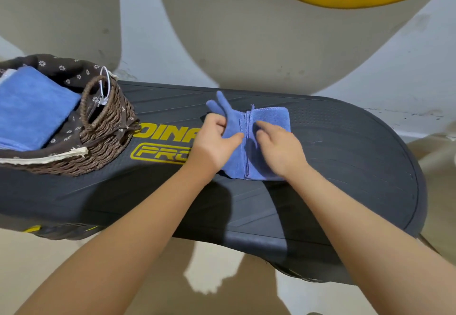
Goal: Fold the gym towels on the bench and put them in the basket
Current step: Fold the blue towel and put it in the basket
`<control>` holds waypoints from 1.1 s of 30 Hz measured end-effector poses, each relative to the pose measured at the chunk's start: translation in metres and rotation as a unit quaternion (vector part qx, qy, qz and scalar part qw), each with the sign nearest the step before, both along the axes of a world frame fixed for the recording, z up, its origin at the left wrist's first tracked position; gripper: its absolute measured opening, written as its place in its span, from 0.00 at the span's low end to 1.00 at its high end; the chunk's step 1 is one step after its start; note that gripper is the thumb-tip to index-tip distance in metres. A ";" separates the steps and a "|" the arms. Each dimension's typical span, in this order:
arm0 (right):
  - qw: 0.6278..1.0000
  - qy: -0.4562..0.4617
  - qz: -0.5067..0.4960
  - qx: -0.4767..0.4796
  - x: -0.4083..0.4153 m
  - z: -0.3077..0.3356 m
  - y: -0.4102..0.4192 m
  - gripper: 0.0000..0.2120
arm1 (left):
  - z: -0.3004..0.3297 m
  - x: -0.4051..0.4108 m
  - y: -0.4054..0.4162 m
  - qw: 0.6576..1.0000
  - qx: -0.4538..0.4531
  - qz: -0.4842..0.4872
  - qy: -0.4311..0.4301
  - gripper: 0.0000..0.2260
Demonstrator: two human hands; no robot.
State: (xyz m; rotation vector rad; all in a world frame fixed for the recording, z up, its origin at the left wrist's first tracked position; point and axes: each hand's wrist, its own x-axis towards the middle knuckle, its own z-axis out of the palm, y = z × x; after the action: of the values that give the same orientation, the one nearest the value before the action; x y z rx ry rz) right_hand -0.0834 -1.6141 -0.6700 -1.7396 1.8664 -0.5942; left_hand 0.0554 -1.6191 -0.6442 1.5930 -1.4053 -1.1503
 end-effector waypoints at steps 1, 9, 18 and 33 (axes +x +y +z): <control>0.994 -0.097 -0.025 0.043 -0.006 0.006 -0.003 0.16 | 0.006 -0.010 0.000 1.000 -0.007 -0.013 0.017 0.11; 0.932 -0.312 -0.144 0.111 -0.027 0.019 -0.019 0.19 | -0.003 -0.071 0.012 0.991 0.027 -0.133 0.001 0.09; 0.992 -0.026 -0.055 0.107 -0.025 0.021 -0.036 0.21 | -0.023 -0.058 0.024 0.986 -0.104 -0.103 0.085 0.13; 0.992 0.079 0.039 -0.094 -0.059 0.013 -0.033 0.32 | -0.050 -0.066 0.018 0.824 -0.228 -0.199 -0.480 0.42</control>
State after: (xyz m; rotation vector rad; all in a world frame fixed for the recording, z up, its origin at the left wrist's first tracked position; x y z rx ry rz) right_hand -0.1420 -1.6470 -0.6574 -2.0245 1.8894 -0.6341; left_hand -0.0101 -1.6012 -0.6942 1.5888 -2.5144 -0.0531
